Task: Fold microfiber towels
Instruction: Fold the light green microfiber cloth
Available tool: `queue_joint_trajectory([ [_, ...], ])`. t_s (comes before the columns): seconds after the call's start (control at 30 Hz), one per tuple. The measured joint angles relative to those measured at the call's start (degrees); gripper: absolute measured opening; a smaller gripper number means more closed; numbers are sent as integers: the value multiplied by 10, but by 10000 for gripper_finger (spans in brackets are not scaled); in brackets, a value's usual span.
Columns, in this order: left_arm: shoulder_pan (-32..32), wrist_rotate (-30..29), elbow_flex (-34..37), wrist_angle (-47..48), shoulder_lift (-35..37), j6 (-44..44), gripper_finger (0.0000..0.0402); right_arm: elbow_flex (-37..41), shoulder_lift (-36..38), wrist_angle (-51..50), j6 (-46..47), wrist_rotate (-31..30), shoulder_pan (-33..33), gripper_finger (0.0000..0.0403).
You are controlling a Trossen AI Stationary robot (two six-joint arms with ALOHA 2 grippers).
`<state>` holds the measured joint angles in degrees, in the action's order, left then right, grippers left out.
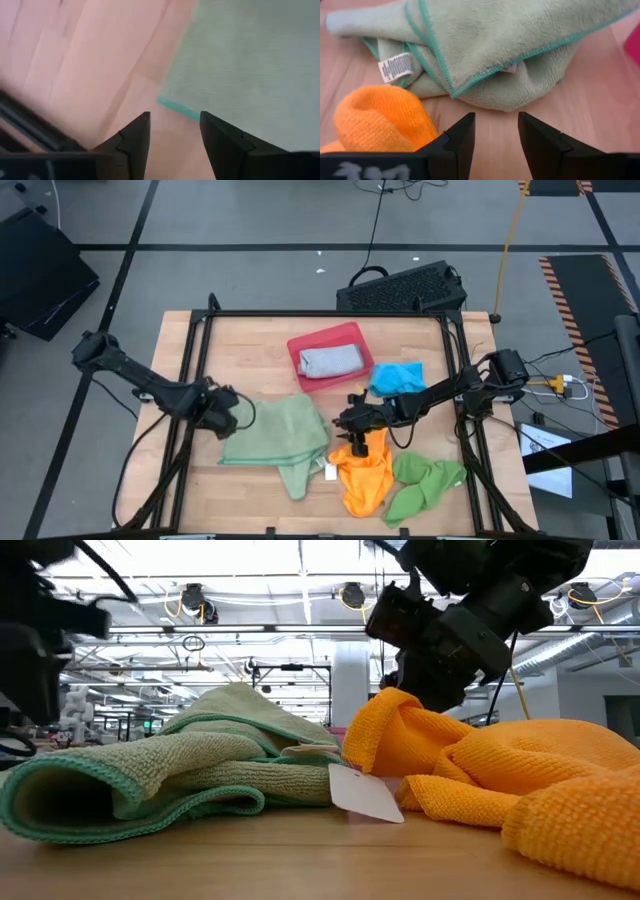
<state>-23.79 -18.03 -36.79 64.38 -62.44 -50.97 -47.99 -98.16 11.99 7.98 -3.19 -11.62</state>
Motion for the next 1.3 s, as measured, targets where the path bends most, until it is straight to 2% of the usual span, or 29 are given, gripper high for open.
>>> queue_joint_trajectory([
  [0.17, 97, 40, 1, -56, 0, 118, 227, 0, 0, 0, -28, 0, 0, 144],
  [0.33, 198, 113, 1, -96, -16, 244, 267, 0, 0, 2, -23, 2, -2, 144],
  [0.43, 240, 137, 1, -92, -23, 257, 272, 0, 0, -3, -6, 3, -10, 144],
  [0.6, 261, 125, 1, -93, -47, 224, 273, 0, 0, -2, 3, 4, -33, 144],
  [0.77, 275, 131, 1, -95, -105, 255, 273, 0, 0, 0, -3, 4, -48, 144],
  [0.97, 300, 177, 1, -117, -174, 282, 273, 0, 0, 0, -37, 4, -54, 144],
  [1.07, 307, 220, -2, -116, -201, 284, 257, 11, 0, 23, -44, 3, -54, 144],
  [1.13, 304, 248, -2, -111, -212, 292, 230, 25, 0, 47, -46, 3, -52, 144],
  [1.3, 278, 261, -7, -97, -213, 273, 103, 60, 0, 158, -36, 1, -41, 144],
])
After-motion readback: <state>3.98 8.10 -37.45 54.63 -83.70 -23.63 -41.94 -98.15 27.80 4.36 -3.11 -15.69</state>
